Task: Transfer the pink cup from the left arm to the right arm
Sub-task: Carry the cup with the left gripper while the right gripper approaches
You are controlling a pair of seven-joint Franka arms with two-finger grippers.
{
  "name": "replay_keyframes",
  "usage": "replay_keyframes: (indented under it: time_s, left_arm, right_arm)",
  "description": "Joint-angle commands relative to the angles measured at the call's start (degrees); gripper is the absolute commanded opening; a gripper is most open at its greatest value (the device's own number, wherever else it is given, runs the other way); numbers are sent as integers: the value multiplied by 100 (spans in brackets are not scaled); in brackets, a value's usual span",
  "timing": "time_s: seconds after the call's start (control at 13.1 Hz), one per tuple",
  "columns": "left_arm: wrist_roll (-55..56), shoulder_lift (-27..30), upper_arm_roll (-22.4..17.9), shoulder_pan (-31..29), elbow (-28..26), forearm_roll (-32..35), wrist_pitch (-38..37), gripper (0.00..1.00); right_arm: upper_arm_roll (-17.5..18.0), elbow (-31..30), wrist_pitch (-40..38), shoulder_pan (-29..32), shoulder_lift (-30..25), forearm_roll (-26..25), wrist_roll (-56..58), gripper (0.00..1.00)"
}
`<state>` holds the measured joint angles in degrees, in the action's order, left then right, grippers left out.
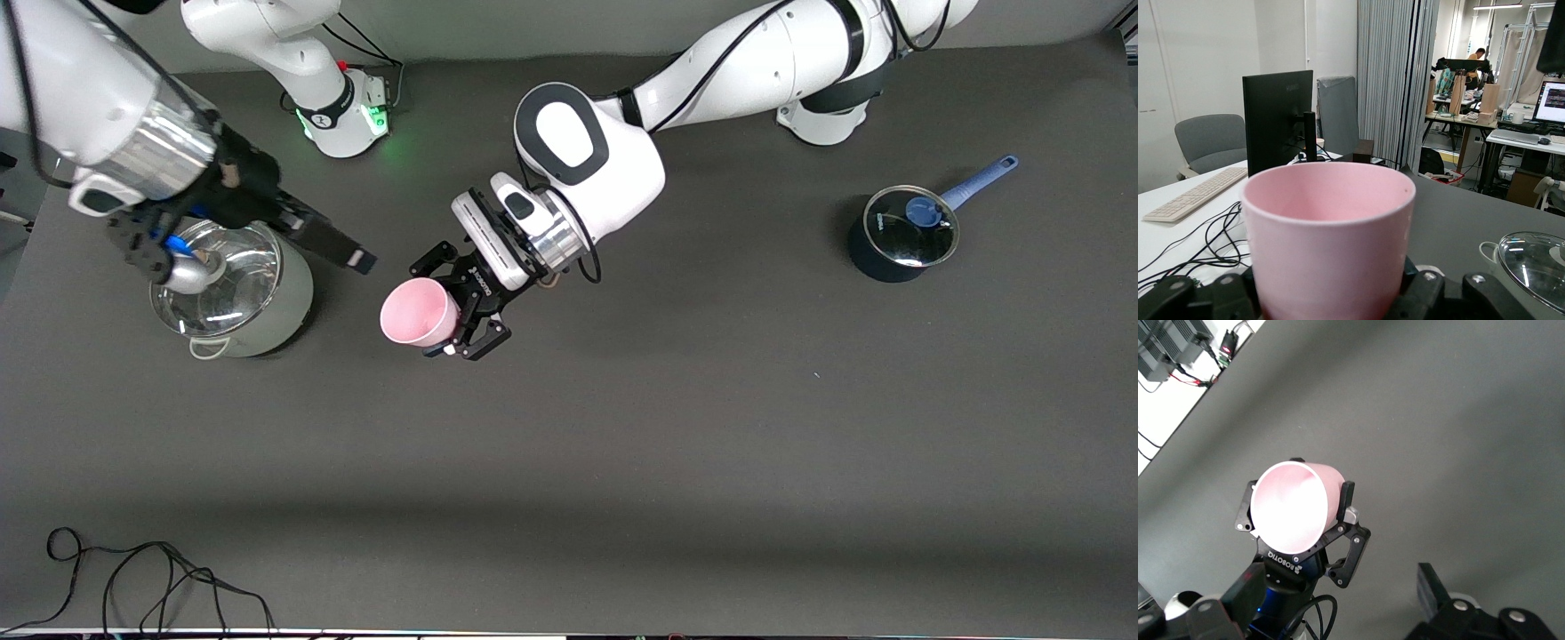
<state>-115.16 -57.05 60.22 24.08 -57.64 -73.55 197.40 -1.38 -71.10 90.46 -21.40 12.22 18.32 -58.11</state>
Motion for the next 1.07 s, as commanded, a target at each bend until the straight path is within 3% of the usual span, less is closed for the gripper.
replay_keyframes:
  time_s: [0.0,0.15,0.99]
  left_arm:
    - [82,53,-115,140,139,-28,89,0]
    - [91,53,-124,149,139,-28,89,0]
    - [91,36,-397,307,218,-28,80,0]
  right_arm:
    - [-64,79,138,-275,175,-91,-191,100]
    - [-55,-140,349,-469,236,-373,-262,100]
    - [-108,-177,622,-383,561,-558,-157,100]
